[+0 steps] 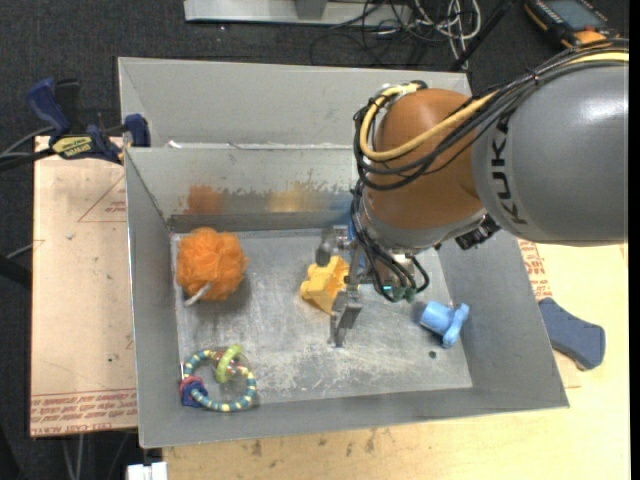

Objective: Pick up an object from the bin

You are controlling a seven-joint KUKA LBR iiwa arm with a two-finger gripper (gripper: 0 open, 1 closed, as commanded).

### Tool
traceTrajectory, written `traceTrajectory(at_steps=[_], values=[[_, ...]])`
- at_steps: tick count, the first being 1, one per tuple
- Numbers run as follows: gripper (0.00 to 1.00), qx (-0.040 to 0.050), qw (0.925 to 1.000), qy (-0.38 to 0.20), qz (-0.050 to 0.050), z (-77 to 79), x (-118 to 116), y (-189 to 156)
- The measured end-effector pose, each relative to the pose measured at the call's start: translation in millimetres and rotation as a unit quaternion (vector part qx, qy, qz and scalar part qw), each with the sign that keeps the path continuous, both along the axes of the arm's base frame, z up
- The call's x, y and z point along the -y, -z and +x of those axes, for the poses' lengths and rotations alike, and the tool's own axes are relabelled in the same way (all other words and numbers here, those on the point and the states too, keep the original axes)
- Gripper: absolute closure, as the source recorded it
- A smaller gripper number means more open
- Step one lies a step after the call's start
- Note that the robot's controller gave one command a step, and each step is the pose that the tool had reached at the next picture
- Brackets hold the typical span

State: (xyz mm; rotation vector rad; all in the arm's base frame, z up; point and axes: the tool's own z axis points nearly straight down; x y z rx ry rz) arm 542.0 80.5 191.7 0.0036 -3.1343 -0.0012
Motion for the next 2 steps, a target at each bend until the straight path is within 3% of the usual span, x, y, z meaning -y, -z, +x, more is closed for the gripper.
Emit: traceTrajectory(at_steps=[1, 2], values=[[0.00, 0.0038, 1.0000, 0.001, 0.000, 1.7, 0.4, -4.3], [0.00, 0.0089, 0.9997, 0.022, 0.001, 20.9, 6.7, 37.1]])
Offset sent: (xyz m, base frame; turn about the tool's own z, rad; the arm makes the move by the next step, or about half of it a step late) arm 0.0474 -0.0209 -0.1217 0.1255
